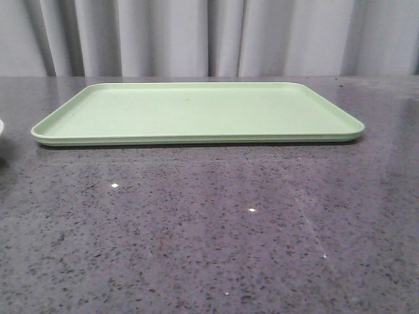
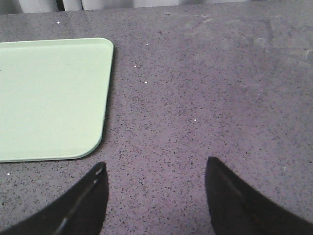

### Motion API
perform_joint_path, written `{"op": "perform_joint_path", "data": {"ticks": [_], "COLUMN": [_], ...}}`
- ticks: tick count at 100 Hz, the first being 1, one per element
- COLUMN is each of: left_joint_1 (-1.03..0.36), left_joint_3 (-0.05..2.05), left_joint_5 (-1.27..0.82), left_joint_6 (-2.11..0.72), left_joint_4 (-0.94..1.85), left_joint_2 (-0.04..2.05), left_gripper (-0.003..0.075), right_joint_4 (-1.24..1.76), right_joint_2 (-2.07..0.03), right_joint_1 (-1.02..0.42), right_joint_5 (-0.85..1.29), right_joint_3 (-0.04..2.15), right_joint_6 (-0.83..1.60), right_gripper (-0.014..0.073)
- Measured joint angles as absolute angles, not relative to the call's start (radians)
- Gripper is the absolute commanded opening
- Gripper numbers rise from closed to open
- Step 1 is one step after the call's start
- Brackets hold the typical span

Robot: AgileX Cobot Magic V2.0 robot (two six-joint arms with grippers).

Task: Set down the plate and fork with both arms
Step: 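Lower the left gripper, opened, to the rim of the cream plate, then close the left gripper on the plate rim and lift it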

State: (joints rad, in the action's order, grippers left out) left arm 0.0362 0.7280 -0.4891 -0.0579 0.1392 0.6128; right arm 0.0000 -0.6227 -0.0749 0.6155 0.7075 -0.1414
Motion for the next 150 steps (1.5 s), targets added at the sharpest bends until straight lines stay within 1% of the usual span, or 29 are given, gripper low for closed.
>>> {"op": "perform_joint_path", "data": {"ticks": [29,41,53,67,95,150], "left_joint_1": [0.048,0.102,0.181,0.236,0.245,0.245], "left_joint_3": [0.734,0.754,0.784,0.814,0.821,0.825], "left_joint_5": [-0.519,-0.59,-0.663,-0.738,-0.856,-0.824], "left_joint_6": [-0.02,0.069,0.092,0.097,0.098,0.098], "left_joint_4": [0.113,0.042,0.01,0.0,-0.058,-0.069], "left_joint_2": [0.617,0.645,0.688,0.746,0.913,1.204], "left_gripper": [0.051,0.051,0.051,0.051,0.051,0.0505], "right_joint_4": [0.018,0.019,0.019,0.02,0.02,0.021], "right_joint_2": [-0.623,-0.623,-0.623,-0.623,-0.623,-0.623], "right_joint_1": [-0.075,-0.075,-0.075,-0.075,-0.075,-0.075], "right_joint_5": [0.616,0.616,0.616,0.616,0.616,0.616], "right_joint_3": [0.707,0.707,0.707,0.707,0.707,0.707], "right_joint_6": [-0.141,-0.141,-0.141,-0.141,-0.141,-0.141], "right_gripper": [0.045,0.045,0.045,0.045,0.045,0.045]}}
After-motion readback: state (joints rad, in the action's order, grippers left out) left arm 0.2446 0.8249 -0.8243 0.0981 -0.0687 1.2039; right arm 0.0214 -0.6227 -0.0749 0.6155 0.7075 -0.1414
